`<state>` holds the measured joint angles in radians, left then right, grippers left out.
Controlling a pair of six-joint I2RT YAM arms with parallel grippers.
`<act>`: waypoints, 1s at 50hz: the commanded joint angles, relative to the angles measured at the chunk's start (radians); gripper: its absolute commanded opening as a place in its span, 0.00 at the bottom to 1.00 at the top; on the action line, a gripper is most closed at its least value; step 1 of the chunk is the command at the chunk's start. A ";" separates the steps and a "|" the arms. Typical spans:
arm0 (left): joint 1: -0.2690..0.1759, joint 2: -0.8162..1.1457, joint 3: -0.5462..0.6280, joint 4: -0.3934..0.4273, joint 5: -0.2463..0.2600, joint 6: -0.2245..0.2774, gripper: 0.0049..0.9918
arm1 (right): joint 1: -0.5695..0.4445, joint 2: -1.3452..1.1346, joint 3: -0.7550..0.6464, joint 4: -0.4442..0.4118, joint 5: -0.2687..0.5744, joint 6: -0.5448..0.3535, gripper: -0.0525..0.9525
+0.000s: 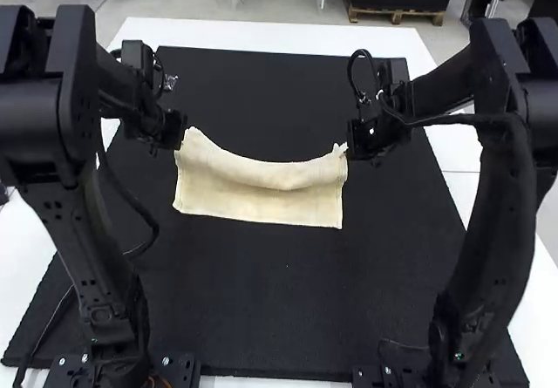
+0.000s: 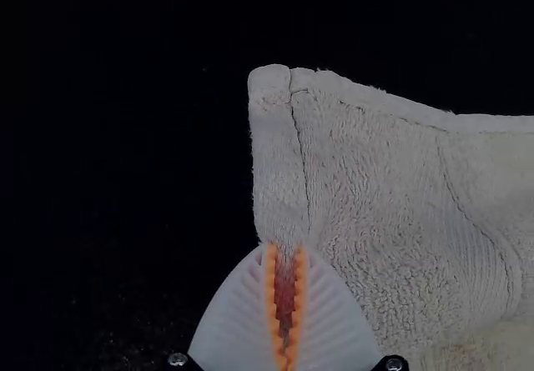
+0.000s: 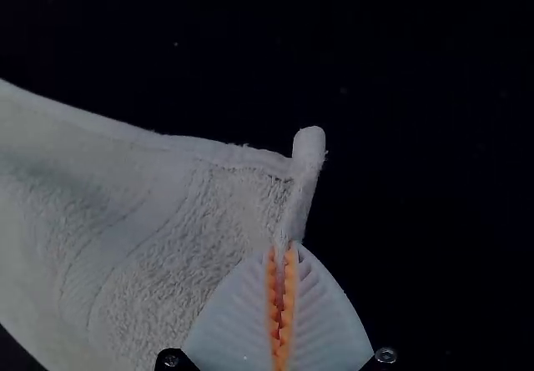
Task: Fold the towel.
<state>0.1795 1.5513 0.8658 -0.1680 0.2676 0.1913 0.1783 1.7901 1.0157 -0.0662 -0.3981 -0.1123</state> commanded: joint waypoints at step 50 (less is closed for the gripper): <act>0.008 -0.186 -0.248 0.032 -0.076 0.023 0.01 | 0.004 -0.106 -0.224 0.022 -0.044 -0.023 0.05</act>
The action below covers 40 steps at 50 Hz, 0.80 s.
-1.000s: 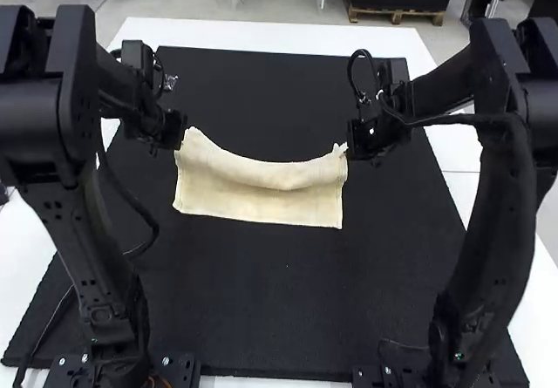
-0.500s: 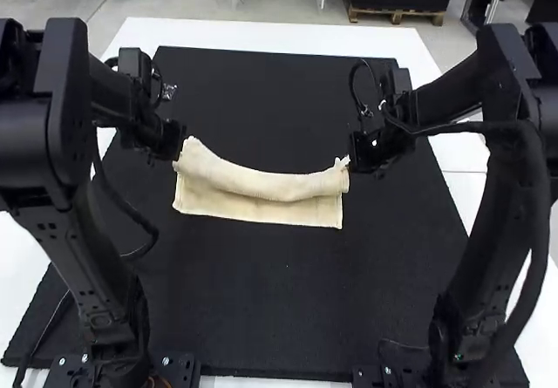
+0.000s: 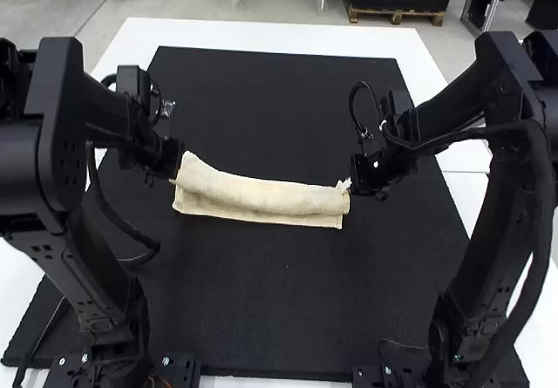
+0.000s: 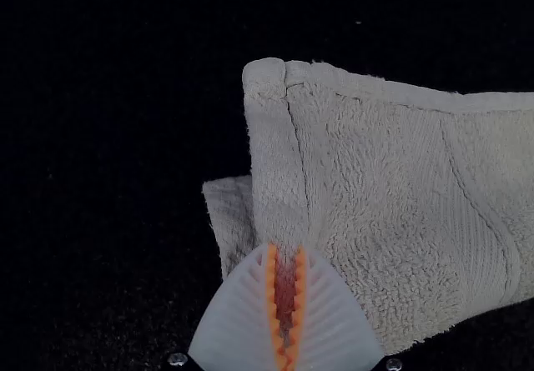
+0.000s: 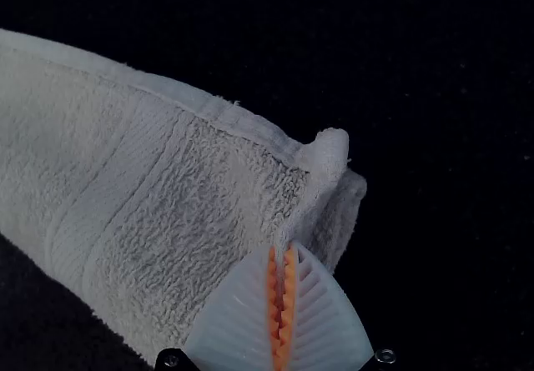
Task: Fold the towel.
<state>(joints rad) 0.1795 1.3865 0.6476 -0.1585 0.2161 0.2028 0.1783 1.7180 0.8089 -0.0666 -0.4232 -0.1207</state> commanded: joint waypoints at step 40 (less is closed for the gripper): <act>0.026 -0.055 -0.131 0.155 -0.060 -0.013 0.98 | 0.004 -0.035 -0.082 0.094 -0.017 0.001 0.94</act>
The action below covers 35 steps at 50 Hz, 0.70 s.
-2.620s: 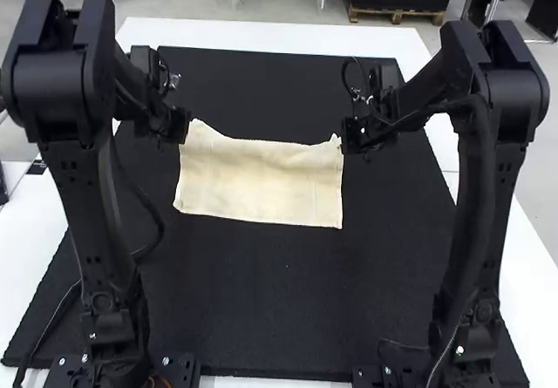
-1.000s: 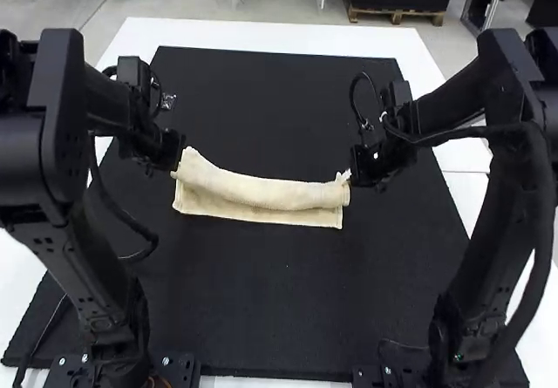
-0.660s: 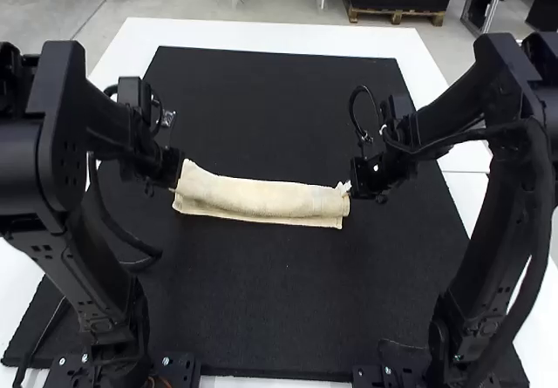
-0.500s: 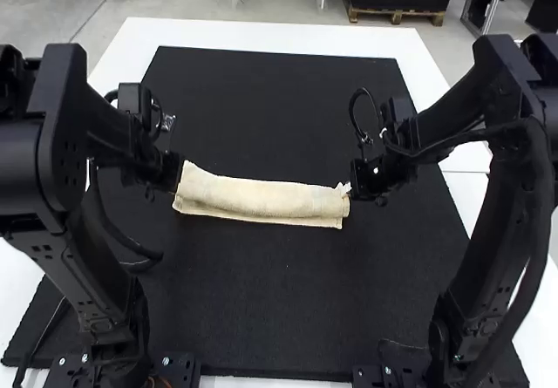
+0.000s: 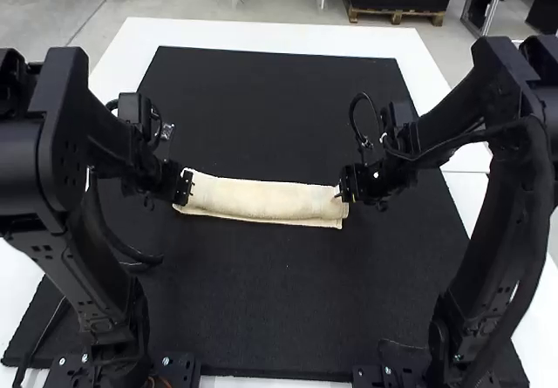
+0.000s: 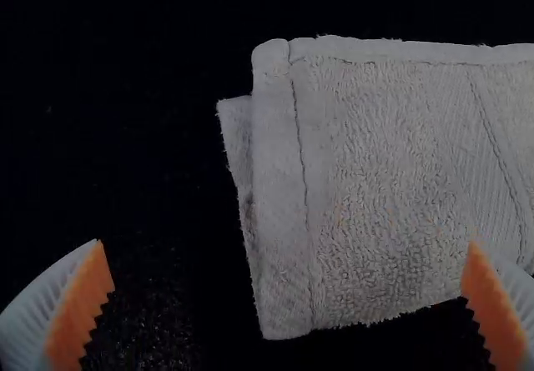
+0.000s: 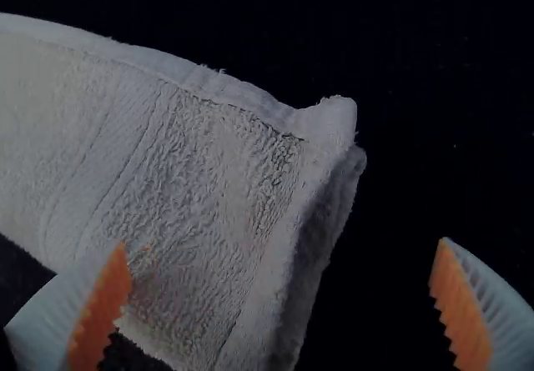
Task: Fold the towel.
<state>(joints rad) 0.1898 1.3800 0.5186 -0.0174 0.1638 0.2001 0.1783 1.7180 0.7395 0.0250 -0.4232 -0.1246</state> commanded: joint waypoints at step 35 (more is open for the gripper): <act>0.086 -0.125 0.018 0.051 0.029 -0.064 0.98 | 0.082 0.029 -0.019 0.078 -0.031 0.060 0.93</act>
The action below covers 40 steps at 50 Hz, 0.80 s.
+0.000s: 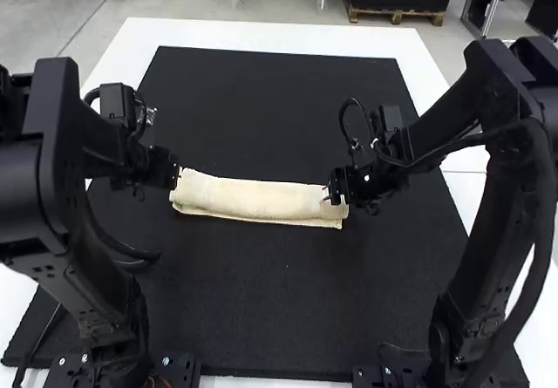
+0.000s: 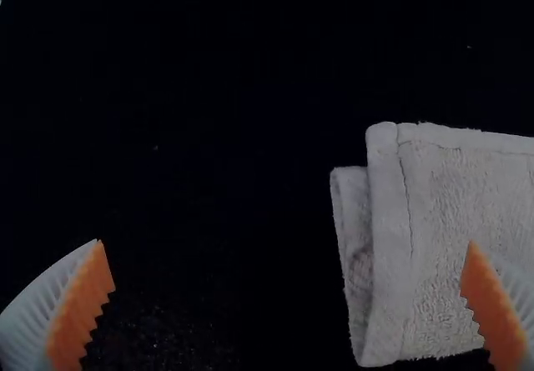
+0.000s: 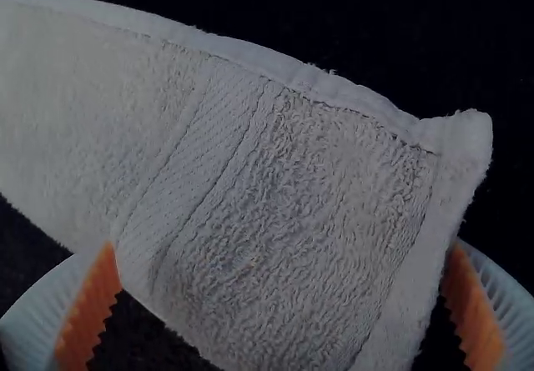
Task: Fold the towel.
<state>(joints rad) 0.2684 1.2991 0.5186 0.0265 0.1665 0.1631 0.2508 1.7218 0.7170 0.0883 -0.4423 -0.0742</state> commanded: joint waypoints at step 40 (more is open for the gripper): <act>0.011 -0.087 0.101 -0.056 0.041 -0.100 0.98 | 0.008 0.134 0.062 -0.009 -0.026 -0.067 0.03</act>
<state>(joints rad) 0.2684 1.2339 0.5873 -0.0280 0.1883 0.0776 0.2390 1.8389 0.7670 0.1226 -0.3935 -0.1070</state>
